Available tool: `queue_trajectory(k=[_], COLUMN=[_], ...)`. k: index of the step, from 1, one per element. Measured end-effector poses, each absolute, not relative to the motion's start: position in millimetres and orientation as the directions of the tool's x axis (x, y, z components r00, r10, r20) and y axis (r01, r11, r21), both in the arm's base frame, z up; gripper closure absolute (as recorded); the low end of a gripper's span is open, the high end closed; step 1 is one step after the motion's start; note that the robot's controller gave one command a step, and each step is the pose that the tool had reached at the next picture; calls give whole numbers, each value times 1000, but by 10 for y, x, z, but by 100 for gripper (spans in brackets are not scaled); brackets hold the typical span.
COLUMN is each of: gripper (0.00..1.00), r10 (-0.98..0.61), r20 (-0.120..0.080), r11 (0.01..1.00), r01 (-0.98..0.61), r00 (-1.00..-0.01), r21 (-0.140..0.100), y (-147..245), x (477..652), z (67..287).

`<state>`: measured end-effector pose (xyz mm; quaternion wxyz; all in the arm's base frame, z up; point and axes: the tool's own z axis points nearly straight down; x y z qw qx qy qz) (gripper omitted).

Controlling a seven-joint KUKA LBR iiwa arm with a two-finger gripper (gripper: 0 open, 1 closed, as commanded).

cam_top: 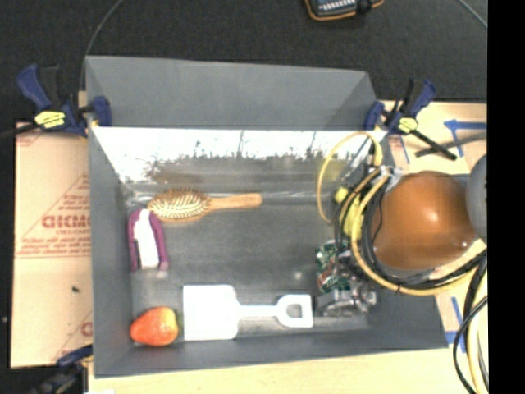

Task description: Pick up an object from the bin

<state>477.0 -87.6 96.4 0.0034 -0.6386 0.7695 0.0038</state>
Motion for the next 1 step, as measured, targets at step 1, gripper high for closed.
queue_trajectory(k=[1], gripper=[100], r10=[-983], r20=[-10], r11=[186], r01=[-983], r00=[-186], r21=[-7], y=[-883], x=[4795], z=[1262])
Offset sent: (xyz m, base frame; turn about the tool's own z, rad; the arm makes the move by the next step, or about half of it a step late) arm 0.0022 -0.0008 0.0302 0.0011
